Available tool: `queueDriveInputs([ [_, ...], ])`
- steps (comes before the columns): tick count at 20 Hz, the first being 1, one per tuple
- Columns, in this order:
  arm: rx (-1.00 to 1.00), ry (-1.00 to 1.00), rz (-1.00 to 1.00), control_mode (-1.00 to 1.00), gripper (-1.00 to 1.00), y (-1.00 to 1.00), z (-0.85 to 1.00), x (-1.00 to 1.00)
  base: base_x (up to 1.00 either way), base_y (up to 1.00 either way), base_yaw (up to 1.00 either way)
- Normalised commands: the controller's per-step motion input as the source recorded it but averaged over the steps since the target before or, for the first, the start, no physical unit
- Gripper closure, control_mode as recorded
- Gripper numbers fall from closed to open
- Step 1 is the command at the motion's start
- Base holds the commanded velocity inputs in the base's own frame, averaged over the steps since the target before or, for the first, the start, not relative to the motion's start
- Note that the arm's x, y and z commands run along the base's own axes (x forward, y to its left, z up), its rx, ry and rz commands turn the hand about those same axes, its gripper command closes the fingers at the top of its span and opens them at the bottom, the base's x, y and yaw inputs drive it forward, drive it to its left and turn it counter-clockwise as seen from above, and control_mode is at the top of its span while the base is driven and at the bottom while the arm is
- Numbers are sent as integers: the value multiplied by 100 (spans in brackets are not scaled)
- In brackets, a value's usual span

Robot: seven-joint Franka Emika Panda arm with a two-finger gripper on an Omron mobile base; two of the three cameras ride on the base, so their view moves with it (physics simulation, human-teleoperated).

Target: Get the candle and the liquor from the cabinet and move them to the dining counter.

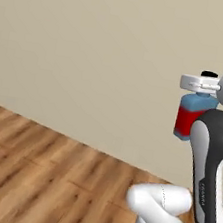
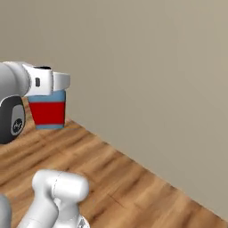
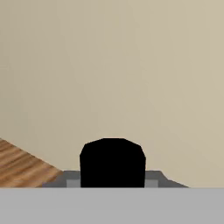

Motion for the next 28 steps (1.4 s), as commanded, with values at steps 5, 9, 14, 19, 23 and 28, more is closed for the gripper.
queueDriveInputs([
  [5, 0, 0, 0, 100, 100, 0, 0, 0, 88, 0, 83],
  [9, 0, 0, 0, 100, 100, 0, 0, 0, 89, 0, 82],
  [14, 0, 0, 0, 100, 100, 0, 0, 0, 91, -3, 81],
  [19, 0, 0, 0, 100, 100, 0, 0, 0, 92, -30, 75],
  [23, 0, 0, 0, 100, 100, 0, 0, 0, 88, -29, 77],
  [28, 0, 0, 0, 100, 100, 0, 0, 0, 58, -70, 64],
])
